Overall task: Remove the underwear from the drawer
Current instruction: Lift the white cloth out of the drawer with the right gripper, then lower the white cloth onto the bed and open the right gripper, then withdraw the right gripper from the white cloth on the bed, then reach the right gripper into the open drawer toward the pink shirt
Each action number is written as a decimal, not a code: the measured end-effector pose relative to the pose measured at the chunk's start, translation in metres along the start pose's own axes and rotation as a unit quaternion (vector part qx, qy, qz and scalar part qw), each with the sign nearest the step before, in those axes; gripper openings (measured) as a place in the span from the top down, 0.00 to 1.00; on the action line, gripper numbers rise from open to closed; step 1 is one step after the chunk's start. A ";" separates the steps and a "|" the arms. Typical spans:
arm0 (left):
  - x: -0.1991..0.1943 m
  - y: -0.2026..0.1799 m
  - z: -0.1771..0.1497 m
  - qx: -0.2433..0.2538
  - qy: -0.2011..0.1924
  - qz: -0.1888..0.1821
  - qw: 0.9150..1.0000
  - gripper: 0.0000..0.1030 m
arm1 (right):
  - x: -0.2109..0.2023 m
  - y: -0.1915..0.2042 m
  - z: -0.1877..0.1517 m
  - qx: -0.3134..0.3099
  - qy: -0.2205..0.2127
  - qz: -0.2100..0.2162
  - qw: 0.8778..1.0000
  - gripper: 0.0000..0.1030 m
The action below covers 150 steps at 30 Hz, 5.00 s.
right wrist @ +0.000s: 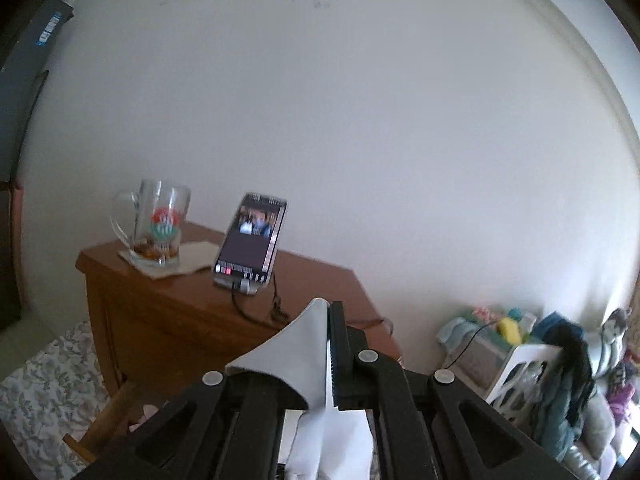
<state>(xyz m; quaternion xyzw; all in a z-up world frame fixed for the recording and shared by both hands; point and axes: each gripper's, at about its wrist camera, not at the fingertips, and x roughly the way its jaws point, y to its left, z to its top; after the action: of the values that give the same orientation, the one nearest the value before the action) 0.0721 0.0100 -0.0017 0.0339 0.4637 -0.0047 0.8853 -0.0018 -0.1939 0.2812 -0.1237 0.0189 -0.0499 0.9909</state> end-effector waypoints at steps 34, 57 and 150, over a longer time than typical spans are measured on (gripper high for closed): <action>-0.019 0.002 -0.012 -0.007 -0.021 0.022 0.999 0.01 | -0.110 -0.027 -0.060 0.011 0.094 0.123 0.988 0.98; -0.018 0.003 -0.012 -0.017 -0.020 0.021 0.999 0.01 | 0.007 0.071 -0.263 0.036 0.370 0.214 0.903 0.98; -0.036 0.012 -0.013 -0.044 -0.060 0.010 0.997 0.01 | 0.019 0.036 -0.229 0.076 0.333 0.171 0.924 0.00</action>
<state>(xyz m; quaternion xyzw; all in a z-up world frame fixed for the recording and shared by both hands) 0.0420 0.0221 0.0211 -0.0012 0.4093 0.0228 0.9121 0.0090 -0.2165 0.0501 -0.0194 0.3644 0.0810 0.9275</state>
